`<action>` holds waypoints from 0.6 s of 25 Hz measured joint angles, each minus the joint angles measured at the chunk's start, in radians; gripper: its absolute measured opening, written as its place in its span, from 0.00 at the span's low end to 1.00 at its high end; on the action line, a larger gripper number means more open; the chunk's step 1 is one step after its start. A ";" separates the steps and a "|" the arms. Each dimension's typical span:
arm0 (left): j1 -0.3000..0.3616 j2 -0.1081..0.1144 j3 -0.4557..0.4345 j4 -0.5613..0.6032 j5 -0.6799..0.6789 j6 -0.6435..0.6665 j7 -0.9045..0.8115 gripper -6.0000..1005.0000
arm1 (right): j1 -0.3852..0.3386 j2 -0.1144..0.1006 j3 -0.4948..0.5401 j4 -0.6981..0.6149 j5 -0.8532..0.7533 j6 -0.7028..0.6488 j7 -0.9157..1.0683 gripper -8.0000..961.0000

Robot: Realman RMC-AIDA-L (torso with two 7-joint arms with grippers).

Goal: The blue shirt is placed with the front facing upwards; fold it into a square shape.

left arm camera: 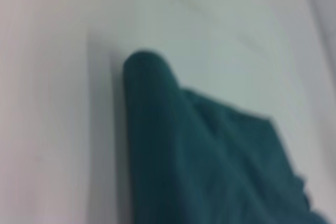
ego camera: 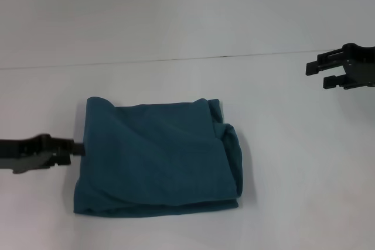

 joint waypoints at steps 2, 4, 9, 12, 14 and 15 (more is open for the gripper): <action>0.009 -0.004 -0.042 -0.002 -0.041 0.012 -0.001 0.35 | 0.000 0.000 0.000 0.000 0.000 0.002 0.000 0.68; 0.016 -0.004 -0.055 -0.032 -0.084 0.017 -0.001 0.43 | -0.001 0.000 0.000 0.000 0.000 0.002 0.000 0.68; 0.005 0.000 -0.057 -0.131 -0.119 0.015 0.033 0.63 | -0.002 0.001 0.000 0.000 0.000 0.003 -0.008 0.68; 0.002 0.000 -0.053 -0.148 -0.137 0.039 0.090 0.74 | -0.002 0.003 0.000 0.000 0.000 0.000 -0.024 0.68; 0.003 0.000 -0.055 -0.145 -0.144 0.065 0.127 0.82 | -0.003 0.004 0.000 0.000 0.000 -0.004 -0.035 0.68; 0.005 0.001 -0.057 -0.142 -0.147 0.079 0.144 0.83 | -0.004 0.004 0.000 0.000 0.000 -0.005 -0.038 0.68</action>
